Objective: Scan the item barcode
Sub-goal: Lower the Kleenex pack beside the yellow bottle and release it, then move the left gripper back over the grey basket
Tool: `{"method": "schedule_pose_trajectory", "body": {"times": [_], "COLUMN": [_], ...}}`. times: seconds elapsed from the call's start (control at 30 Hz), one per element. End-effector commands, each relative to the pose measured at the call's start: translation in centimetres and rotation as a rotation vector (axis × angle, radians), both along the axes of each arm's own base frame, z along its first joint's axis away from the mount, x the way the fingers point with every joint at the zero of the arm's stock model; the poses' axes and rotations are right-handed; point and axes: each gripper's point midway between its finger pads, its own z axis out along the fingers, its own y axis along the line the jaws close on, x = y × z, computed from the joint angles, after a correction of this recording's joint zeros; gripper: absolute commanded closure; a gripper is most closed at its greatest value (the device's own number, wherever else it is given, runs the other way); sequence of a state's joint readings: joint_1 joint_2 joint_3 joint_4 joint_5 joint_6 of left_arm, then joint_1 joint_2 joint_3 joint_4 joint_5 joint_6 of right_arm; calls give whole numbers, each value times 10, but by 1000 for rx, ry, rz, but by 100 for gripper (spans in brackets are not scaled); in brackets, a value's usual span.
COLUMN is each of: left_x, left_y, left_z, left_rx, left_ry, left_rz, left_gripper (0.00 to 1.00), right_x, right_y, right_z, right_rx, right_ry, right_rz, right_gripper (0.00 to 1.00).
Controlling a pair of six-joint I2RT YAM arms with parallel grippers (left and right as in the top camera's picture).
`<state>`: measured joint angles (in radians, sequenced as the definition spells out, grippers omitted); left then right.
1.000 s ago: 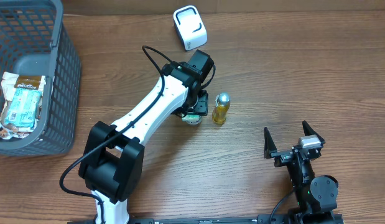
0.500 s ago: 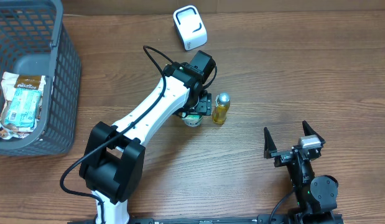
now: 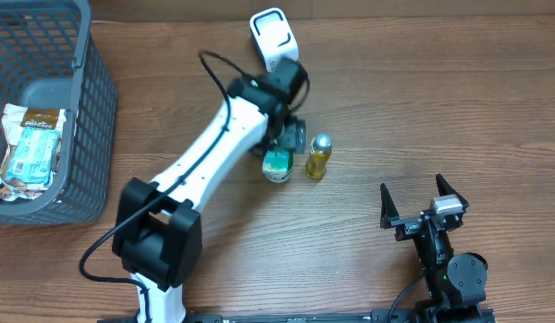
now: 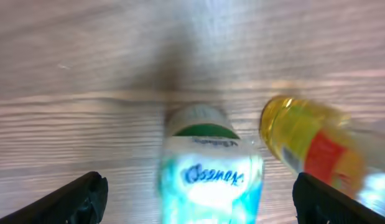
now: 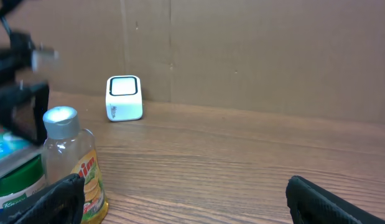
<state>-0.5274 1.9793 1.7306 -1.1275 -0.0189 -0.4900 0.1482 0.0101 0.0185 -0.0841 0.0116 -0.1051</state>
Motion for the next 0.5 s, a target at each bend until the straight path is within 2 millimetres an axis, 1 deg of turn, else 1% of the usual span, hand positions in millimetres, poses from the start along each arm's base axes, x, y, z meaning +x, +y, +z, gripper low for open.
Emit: {"method": "schedule_pose_trajectory", "body": {"times": [0.0, 0.13, 0.27, 0.33, 0.4, 0.47], "left_x": [32, 37, 38, 38, 37, 35], "left_y": [22, 50, 83, 100, 116, 134], "left_z": [56, 98, 141, 162, 178, 193], "left_rx": [-14, -9, -5, -4, -2, 5], "left_ry": [-103, -127, -172, -203, -231, -257], "left_rz": [-12, 11, 32, 47, 66, 88], "left_gripper": [10, 13, 16, 20, 25, 28], "right_x": [1, 1, 1, 1, 1, 1], "right_y": [-2, -2, -2, -2, -2, -2], "right_z": [-3, -3, -3, -3, -3, -3], "right_rx": [-5, -5, -5, -5, -5, -5], "right_ry": [0, 0, 0, 0, 0, 0], "right_rz": [-12, -12, -12, -12, -12, -12], "right_gripper": [0, 0, 0, 0, 0, 0]}}
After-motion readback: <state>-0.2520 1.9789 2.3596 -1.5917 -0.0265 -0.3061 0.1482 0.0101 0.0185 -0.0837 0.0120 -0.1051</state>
